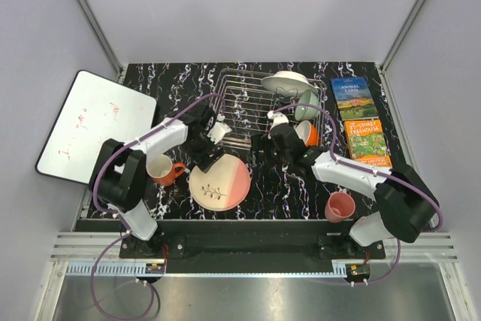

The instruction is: Load the mixed dishes into the dish rack

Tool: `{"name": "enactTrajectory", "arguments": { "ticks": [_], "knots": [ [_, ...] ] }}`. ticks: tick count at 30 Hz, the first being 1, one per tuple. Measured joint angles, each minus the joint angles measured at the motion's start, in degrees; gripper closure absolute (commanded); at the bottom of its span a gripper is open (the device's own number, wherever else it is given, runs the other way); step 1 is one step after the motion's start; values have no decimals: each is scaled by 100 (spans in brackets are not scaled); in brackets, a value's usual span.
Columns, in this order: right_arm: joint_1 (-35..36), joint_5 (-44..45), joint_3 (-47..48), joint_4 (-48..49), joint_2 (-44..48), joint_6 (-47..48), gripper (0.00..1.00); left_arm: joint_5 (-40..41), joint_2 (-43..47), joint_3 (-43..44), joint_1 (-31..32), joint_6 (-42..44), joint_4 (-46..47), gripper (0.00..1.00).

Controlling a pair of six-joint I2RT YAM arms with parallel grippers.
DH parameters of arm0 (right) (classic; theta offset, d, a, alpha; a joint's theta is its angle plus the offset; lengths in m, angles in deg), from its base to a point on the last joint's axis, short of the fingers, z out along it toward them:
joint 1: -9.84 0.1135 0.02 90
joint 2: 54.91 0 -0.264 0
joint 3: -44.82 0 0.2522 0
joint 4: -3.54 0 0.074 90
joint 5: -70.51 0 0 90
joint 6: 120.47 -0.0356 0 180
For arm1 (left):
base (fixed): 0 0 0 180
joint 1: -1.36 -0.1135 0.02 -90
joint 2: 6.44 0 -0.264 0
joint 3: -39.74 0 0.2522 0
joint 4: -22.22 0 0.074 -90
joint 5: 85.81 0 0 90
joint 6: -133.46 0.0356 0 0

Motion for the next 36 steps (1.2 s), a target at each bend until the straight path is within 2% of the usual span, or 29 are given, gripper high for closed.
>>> {"name": "enactTrajectory", "arguments": {
  "ticks": [6,13,28,36],
  "knots": [
    [-437,-2,72,0,-59,177,13,-81,-125,7,157,2,181,1],
    [-483,-341,-120,87,70,81,19,-98,-109,-35,264,9,199,1],
    [531,-568,-509,-177,885,-393,21,-192,-85,-92,293,-11,238,1],
    [605,-424,-671,-249,1263,-544,20,-691,439,-511,212,-299,63,1]
  ]
}}
